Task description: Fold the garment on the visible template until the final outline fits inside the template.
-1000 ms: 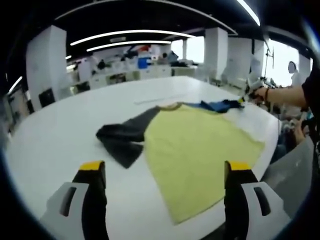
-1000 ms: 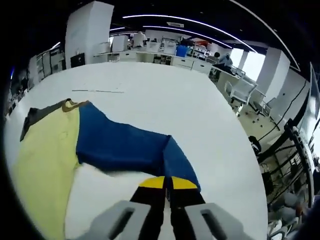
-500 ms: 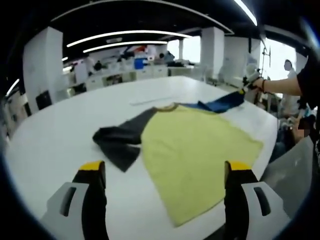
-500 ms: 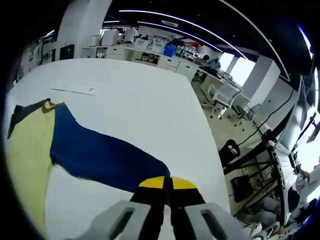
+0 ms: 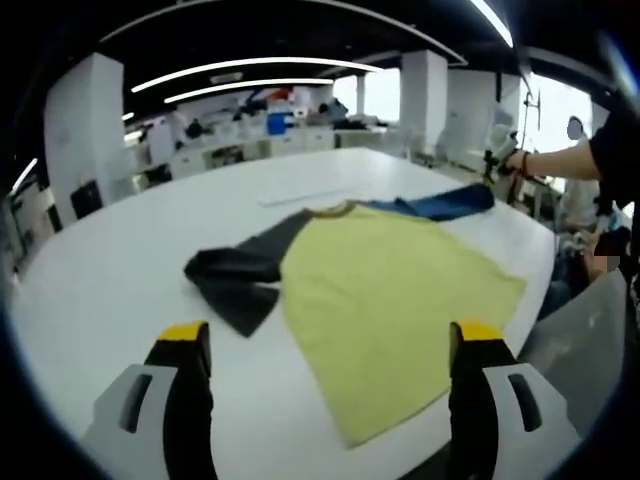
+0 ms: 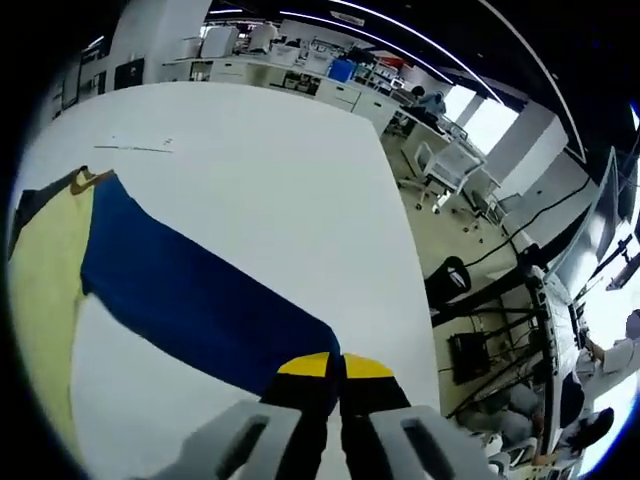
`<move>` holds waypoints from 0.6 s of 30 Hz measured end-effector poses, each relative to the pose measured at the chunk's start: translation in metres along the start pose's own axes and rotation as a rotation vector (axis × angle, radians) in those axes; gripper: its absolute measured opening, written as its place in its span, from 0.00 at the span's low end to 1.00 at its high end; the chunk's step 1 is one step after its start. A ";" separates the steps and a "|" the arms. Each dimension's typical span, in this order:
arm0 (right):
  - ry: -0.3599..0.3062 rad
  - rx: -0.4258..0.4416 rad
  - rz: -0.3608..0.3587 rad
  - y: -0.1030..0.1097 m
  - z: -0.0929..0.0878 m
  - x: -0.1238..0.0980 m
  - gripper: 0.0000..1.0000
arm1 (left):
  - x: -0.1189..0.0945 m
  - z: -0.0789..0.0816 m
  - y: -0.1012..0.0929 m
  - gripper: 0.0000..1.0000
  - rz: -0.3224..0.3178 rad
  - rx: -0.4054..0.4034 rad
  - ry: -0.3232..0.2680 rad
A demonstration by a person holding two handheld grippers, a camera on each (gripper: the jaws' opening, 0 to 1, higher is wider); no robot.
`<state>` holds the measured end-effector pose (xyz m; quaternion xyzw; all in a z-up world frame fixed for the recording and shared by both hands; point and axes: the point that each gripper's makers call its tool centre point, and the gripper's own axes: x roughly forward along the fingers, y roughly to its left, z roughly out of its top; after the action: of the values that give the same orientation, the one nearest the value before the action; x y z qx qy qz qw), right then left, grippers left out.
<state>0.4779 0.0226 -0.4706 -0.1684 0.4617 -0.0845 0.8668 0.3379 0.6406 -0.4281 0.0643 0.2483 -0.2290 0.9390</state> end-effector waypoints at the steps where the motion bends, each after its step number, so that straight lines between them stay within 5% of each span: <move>1: 0.014 -0.002 0.003 0.000 -0.004 0.001 0.00 | 0.000 0.000 0.000 0.95 0.001 0.001 -0.001; 9: 0.103 0.018 0.019 0.002 -0.028 0.003 0.00 | -0.002 0.000 0.002 0.95 0.007 0.002 0.001; 18: 0.109 0.039 0.057 0.007 -0.027 -0.001 0.00 | -0.002 0.003 0.003 0.96 0.009 0.005 -0.007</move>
<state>0.4551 0.0234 -0.4863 -0.1335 0.5109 -0.0778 0.8456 0.3387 0.6435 -0.4246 0.0667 0.2439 -0.2258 0.9408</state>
